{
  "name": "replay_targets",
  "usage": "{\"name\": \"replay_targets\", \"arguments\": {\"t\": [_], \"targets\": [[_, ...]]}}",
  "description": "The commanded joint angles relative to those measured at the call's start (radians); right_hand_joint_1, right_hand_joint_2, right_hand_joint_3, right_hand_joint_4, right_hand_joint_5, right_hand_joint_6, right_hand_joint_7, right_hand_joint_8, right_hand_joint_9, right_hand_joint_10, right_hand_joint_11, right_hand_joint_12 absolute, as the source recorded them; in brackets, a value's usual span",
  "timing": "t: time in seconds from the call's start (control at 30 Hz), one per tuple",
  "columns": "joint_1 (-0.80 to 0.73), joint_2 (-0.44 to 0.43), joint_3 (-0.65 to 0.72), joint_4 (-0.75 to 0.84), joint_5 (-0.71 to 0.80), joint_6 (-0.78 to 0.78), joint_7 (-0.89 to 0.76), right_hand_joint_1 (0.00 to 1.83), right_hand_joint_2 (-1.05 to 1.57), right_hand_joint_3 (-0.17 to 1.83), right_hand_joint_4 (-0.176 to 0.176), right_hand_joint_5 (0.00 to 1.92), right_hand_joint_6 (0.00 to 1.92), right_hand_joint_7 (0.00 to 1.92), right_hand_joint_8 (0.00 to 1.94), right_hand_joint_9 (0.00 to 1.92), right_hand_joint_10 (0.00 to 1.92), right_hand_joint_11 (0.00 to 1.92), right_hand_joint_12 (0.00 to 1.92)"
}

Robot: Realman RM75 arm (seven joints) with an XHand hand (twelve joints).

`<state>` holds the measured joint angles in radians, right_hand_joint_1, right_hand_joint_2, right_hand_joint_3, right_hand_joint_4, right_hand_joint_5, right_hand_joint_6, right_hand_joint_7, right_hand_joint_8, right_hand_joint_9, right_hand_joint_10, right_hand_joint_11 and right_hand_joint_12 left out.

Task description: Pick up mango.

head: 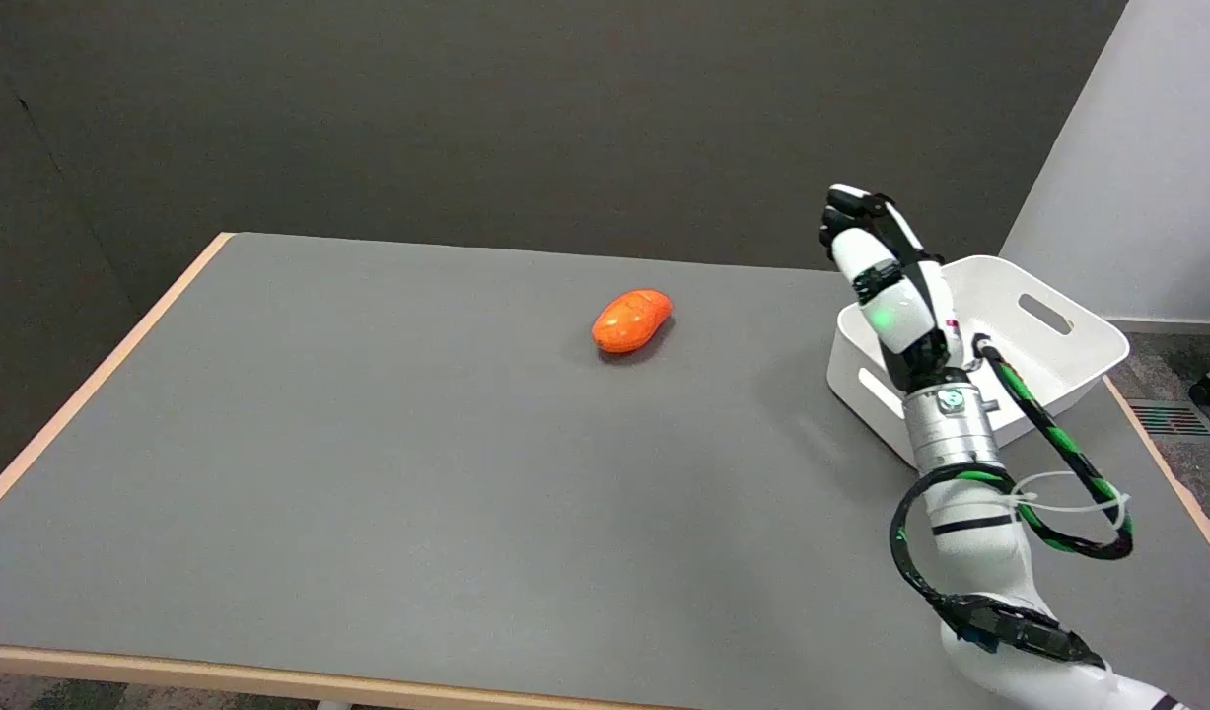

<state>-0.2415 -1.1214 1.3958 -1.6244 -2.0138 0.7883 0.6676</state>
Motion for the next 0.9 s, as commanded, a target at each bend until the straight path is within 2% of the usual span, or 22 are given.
{"name": "replay_targets", "arguments": {"t": [0.03,0.17,0.27,0.43,0.53,0.7,0.8,0.9], "targets": [[0.107,0.023,-0.065,0.011,-0.05,-0.061,-0.055,0.39,0.7,1.01,0.111,0.3,0.64,0.35,0.43,0.29,0.7,0.08,1.07],[0.138,0.038,-0.062,0.013,-0.091,-0.106,-0.055,0.39,0.7,1.01,0.111,0.29,0.64,0.35,0.43,0.29,0.7,0.08,1.08],[0.169,0.059,-0.051,-0.007,-0.178,-0.169,-0.055,0.39,0.7,1.02,0.112,0.29,0.64,0.35,0.43,0.29,0.7,0.08,1.08],[0.283,0.132,-0.072,-0.012,-0.41,-0.296,-0.055,0.41,0.69,1.01,0.119,0.28,0.61,0.35,0.43,0.3,0.7,0.1,1.08],[0.355,0.211,-0.125,0.006,-0.592,-0.357,-0.056,0.46,0.72,0.91,0.12,0.28,0.56,0.36,0.39,0.3,0.7,0.09,1.13],[0.542,0.426,-0.362,0.069,-0.59,-0.39,-0.076,0.49,0.67,0.97,0.119,0.19,0.44,0.28,0.35,0.26,0.64,0.07,1.11],[0.618,0.494,-0.458,0.108,-0.59,-0.393,-0.085,0.5,0.66,0.98,0.111,0.15,0.39,0.24,0.32,0.22,0.6,0.05,1.09],[0.705,0.53,-0.597,0.189,-0.59,-0.357,-0.089,0.5,0.63,1.01,0.095,0.07,0.24,0.12,0.26,0.13,0.54,0.03,1.01]]}}
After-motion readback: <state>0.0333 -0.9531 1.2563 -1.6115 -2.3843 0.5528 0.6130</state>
